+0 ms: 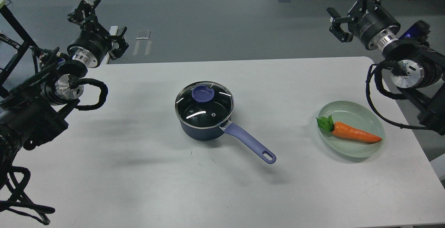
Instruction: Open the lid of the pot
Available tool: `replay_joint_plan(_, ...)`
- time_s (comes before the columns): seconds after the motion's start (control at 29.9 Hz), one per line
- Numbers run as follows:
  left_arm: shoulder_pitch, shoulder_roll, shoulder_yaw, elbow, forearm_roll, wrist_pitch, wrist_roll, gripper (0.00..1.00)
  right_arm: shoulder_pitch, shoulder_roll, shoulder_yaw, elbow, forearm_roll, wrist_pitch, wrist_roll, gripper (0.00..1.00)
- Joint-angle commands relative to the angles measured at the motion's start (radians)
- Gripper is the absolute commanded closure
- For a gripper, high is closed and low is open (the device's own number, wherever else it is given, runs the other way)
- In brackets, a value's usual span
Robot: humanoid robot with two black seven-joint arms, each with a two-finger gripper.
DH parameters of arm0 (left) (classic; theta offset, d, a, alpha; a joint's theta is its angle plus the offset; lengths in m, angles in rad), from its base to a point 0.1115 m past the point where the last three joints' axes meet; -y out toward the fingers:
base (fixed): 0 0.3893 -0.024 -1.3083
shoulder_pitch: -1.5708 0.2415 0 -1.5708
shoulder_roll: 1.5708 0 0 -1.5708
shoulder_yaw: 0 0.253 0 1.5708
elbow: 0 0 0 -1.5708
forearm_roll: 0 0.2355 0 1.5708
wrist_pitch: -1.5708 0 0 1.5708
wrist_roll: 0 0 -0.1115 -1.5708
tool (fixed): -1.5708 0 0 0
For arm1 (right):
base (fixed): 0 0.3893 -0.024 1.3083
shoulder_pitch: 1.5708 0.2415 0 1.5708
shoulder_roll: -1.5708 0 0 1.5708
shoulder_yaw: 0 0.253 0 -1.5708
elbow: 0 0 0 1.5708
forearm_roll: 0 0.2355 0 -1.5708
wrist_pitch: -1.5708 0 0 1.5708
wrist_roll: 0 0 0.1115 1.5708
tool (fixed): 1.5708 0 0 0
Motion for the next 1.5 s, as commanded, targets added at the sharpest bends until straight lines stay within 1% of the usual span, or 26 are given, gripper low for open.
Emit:
replay_joint_plan(0.0,-0.013,0.022,0.0,0.0,0.11,-0.002,-0.002,0.01,0.126,-0.049,-0.183,0.074,-0.09,-0.001,0.001,0.0)
replay_joint_plan(0.1,-0.022,0.03,0.0,0.005,0.138,0.0,-0.006,0.01,0.243,-0.079,-0.318,0.127,-0.151,-0.003,-0.001,0.0)
replay_joint_plan(0.17,-0.025,0.031,0.0,0.008,0.14,0.001,-0.006,0.01,0.338,-0.077,-0.419,0.157,-0.23,-0.014,-0.001,0.0)
replay_joint_plan(0.27,-0.034,0.042,0.001,0.008,0.141,-0.002,-0.006,0.01,0.496,-0.062,-0.619,0.213,-0.335,-0.02,-0.002,0.0)
replay_joint_plan(0.37,-0.034,0.05,0.001,0.008,0.14,-0.002,-0.006,0.01,0.638,0.009,-0.781,0.275,-0.388,-0.021,-0.005,0.0)
replay_joint_plan(0.43,-0.033,0.047,0.001,0.008,0.141,-0.002,-0.006,0.01,0.695,0.038,-0.843,0.315,-0.4,-0.027,-0.011,0.0)
replay_joint_plan(0.5,-0.034,0.037,0.011,0.005,0.141,0.0,-0.003,0.01,0.738,0.075,-0.895,0.356,-0.428,-0.044,-0.028,0.0)
replay_joint_plan(0.57,-0.034,0.039,0.034,-0.005,0.143,0.001,-0.006,0.01,0.775,0.122,-0.964,0.431,-0.53,-0.102,-0.057,0.0)
replay_joint_plan(0.63,-0.034,0.045,0.054,-0.009,0.141,0.005,-0.008,0.01,0.806,0.158,-1.041,0.499,-0.621,-0.156,-0.061,0.0)
replay_joint_plan(0.74,-0.036,0.048,0.057,-0.009,0.141,-0.002,-0.003,0.01,0.815,0.213,-1.118,0.554,-0.65,-0.185,-0.067,0.0)
replay_joint_plan(0.84,-0.037,0.048,0.057,-0.011,0.141,-0.005,0.003,0.01,0.809,0.247,-1.164,0.592,-0.667,-0.188,-0.068,0.0)
replay_joint_plan(0.94,-0.037,0.048,0.055,-0.011,0.141,-0.005,-0.002,0.01,0.795,0.288,-1.19,0.6,-0.667,-0.192,-0.071,0.0)
replay_joint_plan(1.07,-0.037,0.048,0.055,-0.011,0.138,-0.003,-0.005,0.01,0.759,0.357,-1.231,0.599,-0.693,-0.196,-0.073,0.03)
replay_joint_plan(1.24,-0.037,0.059,0.055,-0.009,0.135,-0.003,-0.005,0.01,0.705,0.397,-1.247,0.597,-0.708,-0.221,-0.073,0.05)
replay_joint_plan(1.34,-0.039,0.062,0.055,-0.009,0.137,-0.002,-0.005,0.01,0.673,0.398,-1.247,0.591,-0.712,-0.221,-0.073,0.1)
replay_joint_plan(1.47,-0.062,0.062,0.057,-0.009,0.14,-0.003,-0.003,0.01,0.657,0.397,-1.263,0.592,-0.725,-0.224,-0.07,0.26)
